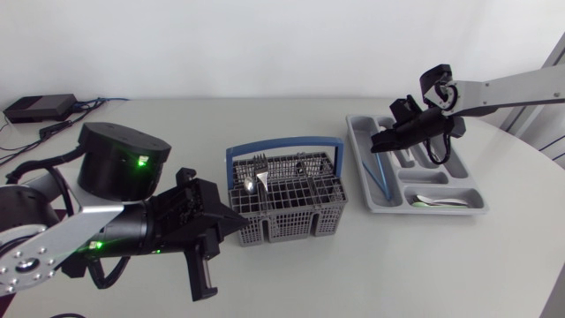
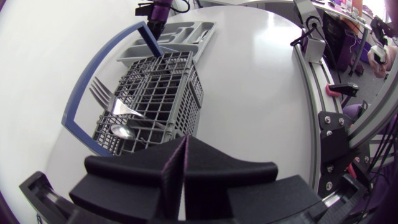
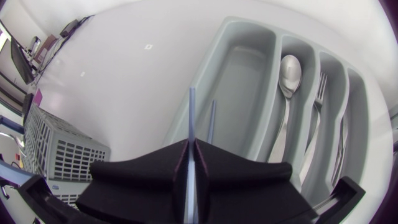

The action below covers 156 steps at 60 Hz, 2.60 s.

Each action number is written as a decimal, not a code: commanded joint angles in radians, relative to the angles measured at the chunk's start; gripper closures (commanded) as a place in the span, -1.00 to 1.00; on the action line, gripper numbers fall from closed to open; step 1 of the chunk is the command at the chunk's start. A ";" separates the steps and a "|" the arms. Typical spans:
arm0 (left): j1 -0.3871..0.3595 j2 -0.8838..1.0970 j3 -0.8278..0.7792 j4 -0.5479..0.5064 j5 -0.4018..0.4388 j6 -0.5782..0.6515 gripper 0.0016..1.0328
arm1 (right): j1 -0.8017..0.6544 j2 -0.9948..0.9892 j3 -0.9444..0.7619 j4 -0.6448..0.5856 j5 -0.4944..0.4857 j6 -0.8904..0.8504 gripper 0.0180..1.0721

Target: Unload the cutlery basket into the drawer organizer.

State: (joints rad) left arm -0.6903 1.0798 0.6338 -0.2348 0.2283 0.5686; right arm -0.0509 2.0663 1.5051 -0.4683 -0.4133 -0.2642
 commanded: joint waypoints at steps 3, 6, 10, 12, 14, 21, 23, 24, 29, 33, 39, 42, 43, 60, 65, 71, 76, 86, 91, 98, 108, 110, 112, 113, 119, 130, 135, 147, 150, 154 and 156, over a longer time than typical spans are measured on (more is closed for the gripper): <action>0.002 0.000 -0.003 -0.011 0.008 -0.022 0.71 | 0.013 0.061 0.043 -0.009 0.018 0.019 0.64; 0.005 0.008 0.009 -0.017 0.008 -0.032 0.71 | 0.014 0.063 0.044 -0.007 0.018 0.016 0.43; 0.023 0.025 0.035 -0.028 0.039 -0.052 0.71 | 0.016 0.051 0.030 0.008 0.019 0.010 0.14; 0.048 0.035 0.058 -0.040 0.072 -0.073 0.71 | 0.014 0.040 0.021 0.013 0.021 0.003 -0.05; 0.071 0.045 0.079 -0.055 0.106 -0.092 0.71 | 0.011 0.025 0.007 0.019 0.021 -0.004 -0.20; 0.146 0.092 0.168 -0.098 0.190 -0.182 0.71 | 0.005 -0.067 -0.094 0.074 0.019 -0.024 -0.68; 0.160 0.109 0.191 -0.103 0.200 -0.213 0.71 | 0.002 -0.094 -0.120 0.086 0.014 -0.029 -0.72; 0.169 0.118 0.207 -0.107 0.206 -0.233 0.71 | -0.001 -0.110 -0.141 0.094 0.008 -0.029 -0.74; 0.184 0.155 0.271 -0.127 0.210 -0.334 0.71 | -0.017 -0.169 -0.203 0.109 -0.021 -0.035 -0.77; 0.207 0.197 0.326 -0.161 0.207 -0.404 0.71 | -0.030 -0.196 -0.233 0.120 -0.044 -0.035 -0.77; 0.229 0.269 0.386 -0.221 0.178 -0.472 0.68 | -0.041 -0.235 -0.281 0.123 -0.073 -0.049 -0.77; 0.235 0.298 0.403 -0.245 0.155 -0.486 0.64 | -0.049 -0.253 -0.307 0.125 -0.085 -0.055 -0.77; 0.235 0.313 0.408 -0.251 0.143 -0.495 0.61 | -0.052 -0.258 -0.315 0.125 -0.093 -0.055 -0.77; 0.238 0.376 0.423 -0.262 0.103 -0.592 0.54 | -0.073 -0.325 -0.413 0.148 -0.133 -0.073 -0.77; 0.238 0.384 0.423 -0.261 0.105 -0.605 0.51 | -0.079 -0.342 -0.428 0.148 -0.145 -0.076 -0.77; 0.238 0.385 0.426 -0.261 0.103 -0.616 0.41 | -0.084 -0.362 -0.448 0.148 -0.154 -0.083 -0.77; 0.233 0.388 0.426 -0.261 0.105 -0.618 0.37 | -0.084 -0.368 -0.457 0.148 -0.154 -0.086 -0.77; 0.233 0.393 0.435 -0.259 0.106 -0.624 0.28 | -0.086 -0.376 -0.471 0.148 -0.160 -0.092 -0.77; 0.230 0.397 0.441 -0.258 0.108 -0.628 0.26 | -0.089 -0.376 -0.473 0.148 -0.167 -0.095 -0.77; 0.227 0.419 0.449 -0.255 0.112 -0.628 0.26 | -0.092 -0.376 -0.477 0.148 -0.170 -0.098 -0.77; 0.222 0.448 0.460 -0.248 0.118 -0.628 0.25 | -0.092 -0.379 -0.483 0.148 -0.176 -0.101 -0.77; 0.221 0.450 0.460 -0.247 0.118 -0.628 0.25 | -0.092 -0.379 -0.485 0.148 -0.176 -0.102 -0.77; 0.218 0.451 0.458 -0.241 0.118 -0.628 0.25 | -0.092 -0.380 -0.487 0.148 -0.176 -0.102 -0.77; 0.216 0.454 0.458 -0.238 0.118 -0.627 0.25 | -0.092 -0.380 -0.490 0.148 -0.177 -0.102 -0.77; 0.212 0.482 0.458 -0.219 0.118 -0.627 0.25 | -0.089 -0.383 -0.496 0.148 -0.179 -0.107 -0.76; 0.196 0.496 0.454 -0.173 0.118 -0.628 0.26 | -0.086 -0.391 -0.508 0.149 -0.185 -0.115 -0.76; 0.196 0.496 0.449 -0.156 0.118 -0.628 0.27 | -0.084 -0.391 -0.514 0.149 -0.186 -0.122 -0.76; 0.190 0.489 0.415 -0.097 0.109 -0.625 0.64 | -0.079 -0.396 -0.539 0.161 -0.190 -0.130 -0.76; 0.184 0.480 0.403 -0.080 0.105 -0.622 0.65 | -0.079 -0.397 -0.542 0.163 -0.191 -0.136 -0.76; 0.186 0.477 0.391 -0.069 0.101 -0.616 0.70 | -0.081 -0.397 -0.546 0.163 -0.193 -0.141 -0.76; 0.187 0.479 0.386 -0.066 0.100 -0.615 0.70 | -0.079 -0.397 -0.548 0.163 -0.193 -0.141 -0.76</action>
State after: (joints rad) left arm -0.4965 1.5520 1.0515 -0.3149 0.3313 -0.0338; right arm -0.1329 1.6852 0.9924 -0.3107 -0.5995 -0.3794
